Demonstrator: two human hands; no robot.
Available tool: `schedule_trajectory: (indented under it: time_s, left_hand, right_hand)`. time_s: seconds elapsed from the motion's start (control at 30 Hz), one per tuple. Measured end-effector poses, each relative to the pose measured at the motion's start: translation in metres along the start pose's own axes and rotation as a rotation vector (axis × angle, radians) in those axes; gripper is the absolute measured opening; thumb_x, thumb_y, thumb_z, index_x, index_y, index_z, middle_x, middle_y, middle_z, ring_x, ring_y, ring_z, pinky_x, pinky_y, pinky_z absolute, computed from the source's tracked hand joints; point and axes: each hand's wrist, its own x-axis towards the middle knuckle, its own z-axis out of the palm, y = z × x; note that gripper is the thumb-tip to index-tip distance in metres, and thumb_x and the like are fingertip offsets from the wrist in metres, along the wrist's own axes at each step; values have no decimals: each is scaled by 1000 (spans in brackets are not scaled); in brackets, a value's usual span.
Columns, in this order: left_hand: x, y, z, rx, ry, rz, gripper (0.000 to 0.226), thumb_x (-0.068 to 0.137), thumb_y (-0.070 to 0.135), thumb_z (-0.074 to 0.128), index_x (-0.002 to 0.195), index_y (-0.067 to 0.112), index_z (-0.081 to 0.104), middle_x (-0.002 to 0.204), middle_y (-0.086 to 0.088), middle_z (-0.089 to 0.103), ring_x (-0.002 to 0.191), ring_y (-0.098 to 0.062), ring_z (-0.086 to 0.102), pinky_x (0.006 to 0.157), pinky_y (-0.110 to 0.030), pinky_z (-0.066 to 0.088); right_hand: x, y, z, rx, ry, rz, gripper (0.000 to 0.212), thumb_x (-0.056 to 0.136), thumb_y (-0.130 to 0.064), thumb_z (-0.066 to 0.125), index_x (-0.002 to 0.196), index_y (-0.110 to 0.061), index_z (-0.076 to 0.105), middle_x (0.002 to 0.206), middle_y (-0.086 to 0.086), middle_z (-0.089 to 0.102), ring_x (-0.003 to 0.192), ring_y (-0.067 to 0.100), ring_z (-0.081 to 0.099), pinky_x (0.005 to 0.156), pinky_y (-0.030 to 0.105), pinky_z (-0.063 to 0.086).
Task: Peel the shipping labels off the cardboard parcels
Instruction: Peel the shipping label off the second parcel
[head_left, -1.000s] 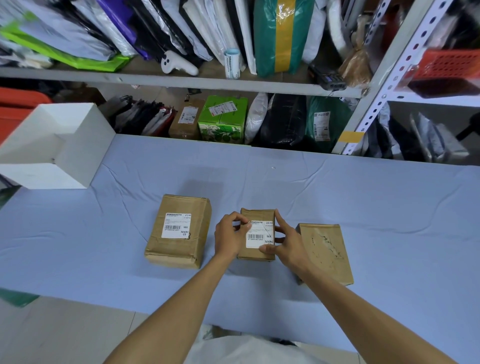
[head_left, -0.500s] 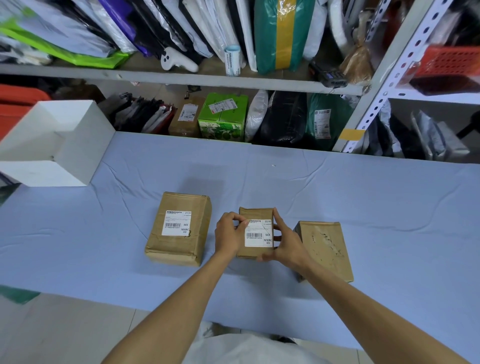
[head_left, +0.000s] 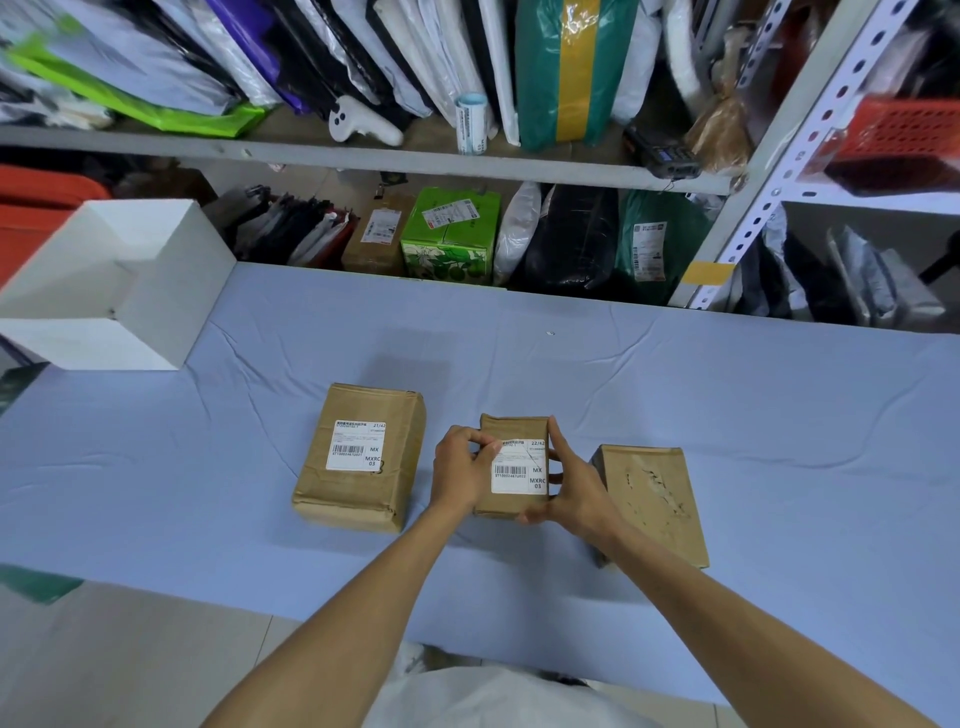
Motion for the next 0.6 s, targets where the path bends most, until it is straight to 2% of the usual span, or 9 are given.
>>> schedule_trajectory:
  time_s: [0.13,0.23,0.33,0.43,0.6]
  left_hand:
    - [-1,-2,-1,-38,9,4,19,85,14,69,77,25,56,100,-2,62,92,-19,64,80,-39,57]
    - [-5,-2,-3,-70,1,2,20,82,11,71,79,26,58,102,-3,64,87,-21,68,70,-39,60]
    - [-7,-4,-3,-90,12,-10,19,80,10,72,82,24,59,104,-2,65,84,-22,70,67,-40,60]
    - [-10,-4,-3,-110,16,-9,19,80,8,72,85,22,59,106,-4,65,83,-21,70,67,-41,61]
    - [-12,-2,-6,-178,2,-10,33,79,5,73,103,25,63,111,-4,65,90,-23,70,74,-43,60]
  right_hand:
    - [-1,-1,1,18,6,-15,134,58,2,88,152,-30,-2,125,-11,52,93,0,61,63,12,52]
    - [-1,-1,1,43,12,-17,130,61,5,85,152,-31,0,129,-6,51,91,2,62,62,15,53]
    - [-1,0,2,47,16,-16,128,62,7,83,152,-31,1,125,-9,50,90,1,62,60,14,53]
    - [0,1,3,47,15,-14,128,61,8,83,151,-33,2,120,-14,51,90,2,62,60,14,52]
    - [-1,0,3,55,20,-9,127,62,8,83,150,-38,5,123,-9,51,92,4,63,59,17,54]
